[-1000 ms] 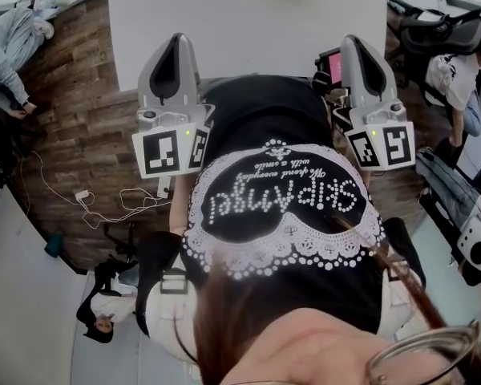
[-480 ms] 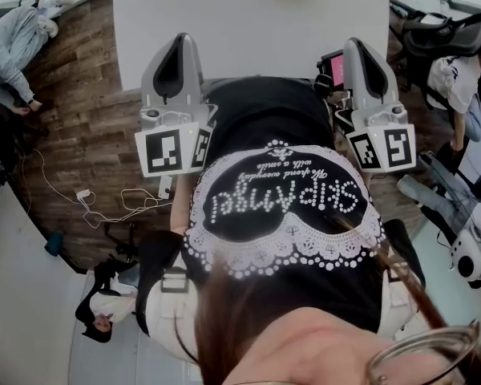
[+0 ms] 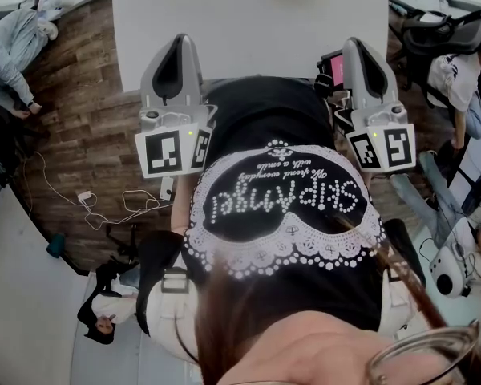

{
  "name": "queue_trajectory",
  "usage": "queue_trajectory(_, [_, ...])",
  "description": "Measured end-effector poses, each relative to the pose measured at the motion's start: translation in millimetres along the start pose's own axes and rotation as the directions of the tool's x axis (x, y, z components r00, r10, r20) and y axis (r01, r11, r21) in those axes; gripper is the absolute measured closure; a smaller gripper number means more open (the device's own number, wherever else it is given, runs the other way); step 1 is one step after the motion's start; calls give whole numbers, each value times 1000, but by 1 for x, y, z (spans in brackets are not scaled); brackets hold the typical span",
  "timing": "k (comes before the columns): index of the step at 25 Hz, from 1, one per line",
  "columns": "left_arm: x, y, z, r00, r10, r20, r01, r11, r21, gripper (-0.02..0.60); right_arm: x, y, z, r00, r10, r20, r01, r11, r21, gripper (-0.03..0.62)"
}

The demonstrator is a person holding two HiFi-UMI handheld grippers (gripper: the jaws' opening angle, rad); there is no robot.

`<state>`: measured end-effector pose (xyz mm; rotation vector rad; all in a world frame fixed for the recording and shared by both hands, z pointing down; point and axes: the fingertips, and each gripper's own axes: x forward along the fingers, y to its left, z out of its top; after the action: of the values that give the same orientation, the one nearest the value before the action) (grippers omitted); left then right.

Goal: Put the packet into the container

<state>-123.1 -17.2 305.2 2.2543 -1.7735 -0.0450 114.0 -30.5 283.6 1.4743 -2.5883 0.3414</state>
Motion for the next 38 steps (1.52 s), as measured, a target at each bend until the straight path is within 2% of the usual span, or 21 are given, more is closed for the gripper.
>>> queue_trajectory(16, [9, -10, -3, 1000, 12, 5, -12, 1000, -3, 580, 2, -14, 0, 1000, 13, 0, -13, 1000, -3, 592])
queue_trajectory(38, [0, -15, 12, 999, -42, 32, 41, 999, 35, 580, -15, -4, 0, 1000, -20, -5, 20, 1000, 4, 592])
